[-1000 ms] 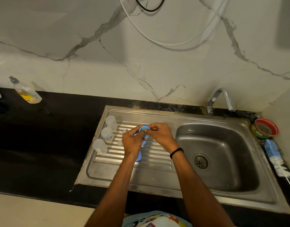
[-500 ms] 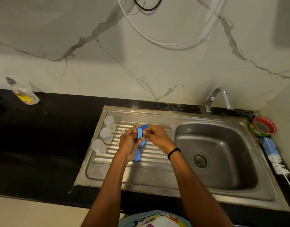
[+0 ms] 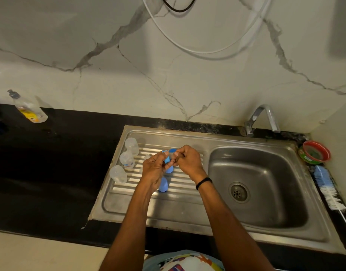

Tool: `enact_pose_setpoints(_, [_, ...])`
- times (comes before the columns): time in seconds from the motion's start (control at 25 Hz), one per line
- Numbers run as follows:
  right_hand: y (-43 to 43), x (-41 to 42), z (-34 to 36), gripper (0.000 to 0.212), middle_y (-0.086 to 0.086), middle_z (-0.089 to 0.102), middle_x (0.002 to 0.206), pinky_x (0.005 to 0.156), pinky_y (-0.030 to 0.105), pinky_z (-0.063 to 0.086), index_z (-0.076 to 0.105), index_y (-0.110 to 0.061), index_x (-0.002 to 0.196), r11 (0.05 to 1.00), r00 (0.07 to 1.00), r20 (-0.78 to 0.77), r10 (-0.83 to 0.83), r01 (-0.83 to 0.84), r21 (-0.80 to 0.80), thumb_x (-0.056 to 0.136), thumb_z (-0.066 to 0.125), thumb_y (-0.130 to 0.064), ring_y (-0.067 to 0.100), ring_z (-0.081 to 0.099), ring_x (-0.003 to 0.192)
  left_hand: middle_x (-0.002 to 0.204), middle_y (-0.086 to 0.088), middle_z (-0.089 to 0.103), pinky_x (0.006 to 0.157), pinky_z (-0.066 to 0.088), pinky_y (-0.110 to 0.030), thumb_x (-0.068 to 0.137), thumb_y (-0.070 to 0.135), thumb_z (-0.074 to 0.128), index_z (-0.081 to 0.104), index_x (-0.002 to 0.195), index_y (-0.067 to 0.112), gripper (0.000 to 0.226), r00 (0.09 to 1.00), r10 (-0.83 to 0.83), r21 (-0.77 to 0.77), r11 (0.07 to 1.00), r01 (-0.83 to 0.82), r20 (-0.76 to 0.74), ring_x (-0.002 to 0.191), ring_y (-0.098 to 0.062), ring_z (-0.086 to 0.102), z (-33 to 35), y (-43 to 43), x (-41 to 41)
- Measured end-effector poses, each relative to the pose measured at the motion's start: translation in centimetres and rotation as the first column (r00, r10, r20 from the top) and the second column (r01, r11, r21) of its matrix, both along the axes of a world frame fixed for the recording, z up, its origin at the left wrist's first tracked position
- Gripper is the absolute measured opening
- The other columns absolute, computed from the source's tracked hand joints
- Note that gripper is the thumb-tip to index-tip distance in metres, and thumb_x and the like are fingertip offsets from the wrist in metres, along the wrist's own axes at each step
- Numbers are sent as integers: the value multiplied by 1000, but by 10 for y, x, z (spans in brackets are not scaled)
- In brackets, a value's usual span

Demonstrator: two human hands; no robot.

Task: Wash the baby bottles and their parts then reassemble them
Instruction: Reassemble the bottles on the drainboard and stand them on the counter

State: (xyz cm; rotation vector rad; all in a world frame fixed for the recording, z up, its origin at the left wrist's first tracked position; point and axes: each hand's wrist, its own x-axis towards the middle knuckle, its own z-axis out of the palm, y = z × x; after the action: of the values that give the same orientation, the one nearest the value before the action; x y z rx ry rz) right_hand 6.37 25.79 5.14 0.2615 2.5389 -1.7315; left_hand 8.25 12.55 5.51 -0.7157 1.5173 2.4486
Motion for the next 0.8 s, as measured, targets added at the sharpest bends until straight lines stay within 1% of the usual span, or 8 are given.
enact_pose_setpoints(0.12, [-1,0,0,18,3,70,81,73,46,60,59,-22,78,999,1000,-23,-4,4,36,87,60,-6,21,70,80,109,-31,70,84,61,-35,92,13,72,69,109,-8,28,999,23,19,1000,-24,48,105,-40,70,-3,3,-3])
enact_pose_setpoints(0.2, [-2,-1,-2,17,4,70,82,73,45,60,59,-22,78,999,999,-19,-36,37,36,87,60,-7,22,70,80,111,-30,70,84,60,-36,92,13,72,69,108,-7,25,997,24,53,998,-28,77,107,-40,69,-5,3,-5])
enact_pose_setpoints(0.4, [-5,2,0,5,3,68,83,74,35,59,63,-8,83,987,988,-33,-150,152,51,87,61,-6,17,68,81,111,-24,72,83,61,-31,96,12,65,69,117,-1,25,996,-23,103,995,14,81,101,-33,71,-7,2,-5])
enact_pose_setpoints(0.52, [-6,1,2,7,2,65,84,75,34,57,63,-7,82,982,983,-58,-176,179,59,87,59,-3,16,63,82,105,-22,74,79,62,-30,96,11,66,72,110,3,18,998,-6,34,999,3,69,94,-30,72,-8,6,-6])
enact_pose_setpoints(0.6, [-8,0,1,9,5,67,83,74,35,59,61,-9,82,994,993,-52,-106,106,-10,88,61,-3,19,67,82,93,-16,75,68,61,-23,94,12,68,75,101,7,11,998,43,-95,995,-39,41,83,-23,72,-8,3,-9])
enact_pose_setpoints(0.68, [-10,3,0,10,9,69,82,71,37,61,60,-10,82,997,998,-34,-48,46,-57,87,62,-2,22,71,79,78,-5,73,57,55,-17,93,12,69,76,100,8,11,997,71,-201,977,-66,21,67,-10,70,-8,0,-8])
enact_pose_setpoints(0.72, [-10,3,-2,11,9,70,80,70,38,61,60,-11,81,997,998,-30,-57,55,-54,86,63,-1,22,71,78,79,-4,74,58,56,-17,93,11,69,75,104,5,13,997,71,-196,978,-68,9,67,-8,70,-9,0,-6])
enact_pose_setpoints(0.8, [-7,0,-8,12,7,70,80,73,43,61,61,-15,81,996,997,-19,-74,73,-54,86,64,-5,22,71,79,94,-13,76,73,62,-24,94,9,68,73,112,0,21,998,58,-102,993,-57,3,83,-17,73,-11,2,-3])
